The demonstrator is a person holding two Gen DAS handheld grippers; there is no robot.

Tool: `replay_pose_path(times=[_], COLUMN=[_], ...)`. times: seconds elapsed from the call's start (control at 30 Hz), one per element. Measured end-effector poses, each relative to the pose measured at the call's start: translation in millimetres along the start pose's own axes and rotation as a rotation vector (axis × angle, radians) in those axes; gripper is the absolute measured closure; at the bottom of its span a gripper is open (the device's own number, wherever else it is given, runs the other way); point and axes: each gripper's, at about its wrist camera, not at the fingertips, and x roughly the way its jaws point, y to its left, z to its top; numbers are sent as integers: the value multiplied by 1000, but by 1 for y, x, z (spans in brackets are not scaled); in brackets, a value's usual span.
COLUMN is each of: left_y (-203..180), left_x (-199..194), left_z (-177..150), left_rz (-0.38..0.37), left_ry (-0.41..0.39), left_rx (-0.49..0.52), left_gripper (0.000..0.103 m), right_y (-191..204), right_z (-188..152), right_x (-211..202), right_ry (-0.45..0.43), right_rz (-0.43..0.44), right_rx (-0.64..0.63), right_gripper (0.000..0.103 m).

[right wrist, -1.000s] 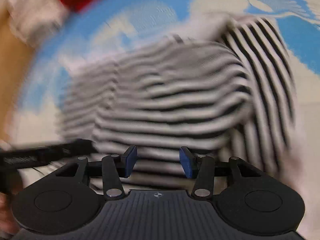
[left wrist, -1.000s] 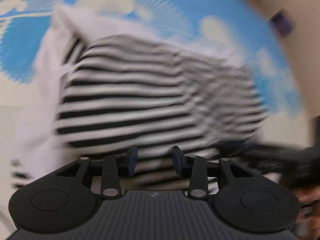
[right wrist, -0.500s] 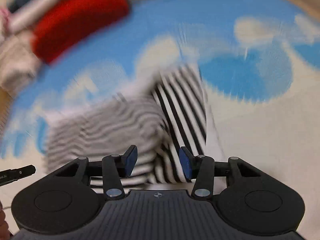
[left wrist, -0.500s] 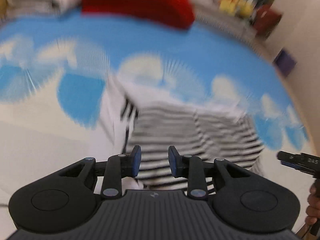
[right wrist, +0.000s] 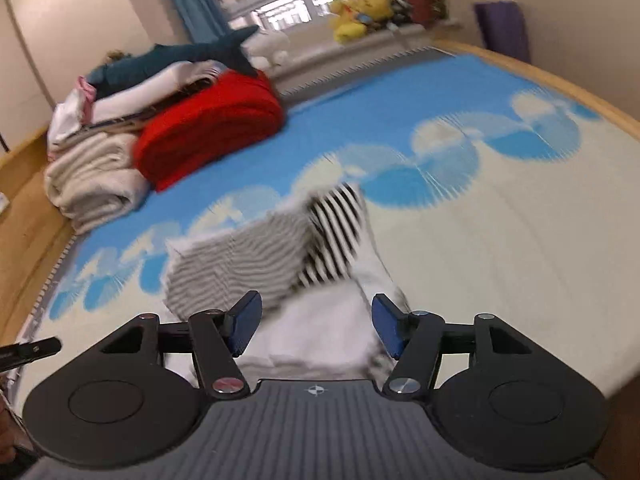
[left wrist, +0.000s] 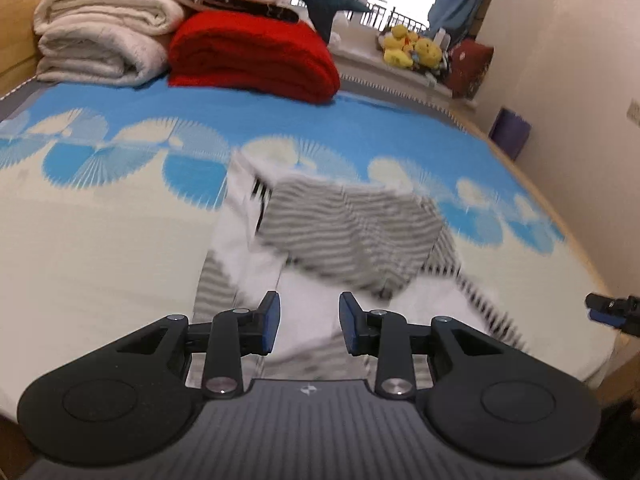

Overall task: Fold small clothes
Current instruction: 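Lower both open grippers onto the striped shirt hem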

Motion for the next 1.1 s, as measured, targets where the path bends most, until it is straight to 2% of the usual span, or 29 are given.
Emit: replay_pose_path(times=[0.1,0.17,0.27,0.37,0.43,0.5,0.57,0.63,0.67,0.7,0.87,1.1], left_y=[1,2,4,14,23,34,41,43,44,45,51,63], left_x=[10,7,2,9,21,35,50,55,58,62,84,101], left_z=[-38,-44,-42,-45,-51,-59,-58,-57,-58,-59,-64,-72], left_rz=[88,72,97,91,101,99,123,108,124,133,119,145], left_ry=[114,116,101,104,120,135,188,183,189,205,298,354], left_rx=[7,-10,-20,-60,-94,-148,-195,-201,-207,-218,-289,-371], left_gripper=[72,72,70,66,65,56,55,38,26,23,23,23], right_y=[-16,-23,-31,-38,-35,-31,-31,-36,-38,-40,-48,-42], right_z=[-34,-46,-54,-65,-68,-70,-73,-74,-75,-75,-79,-86], right_x=[1,-4,3,21,28,34,42,50,55,59,81,98], right_ry=[80,71,72,138,145,160,186,211,220,229,282,318], right_rz=[-41,-19,-59,-79,-74,-92,-100,-108,-118,-128,-144,-140], right_rx=[66,84,88,140,131,95,101,118,124,131,191,196], right_gripper=[47,49,47,47,48,45,42,41,40,39,38,34])
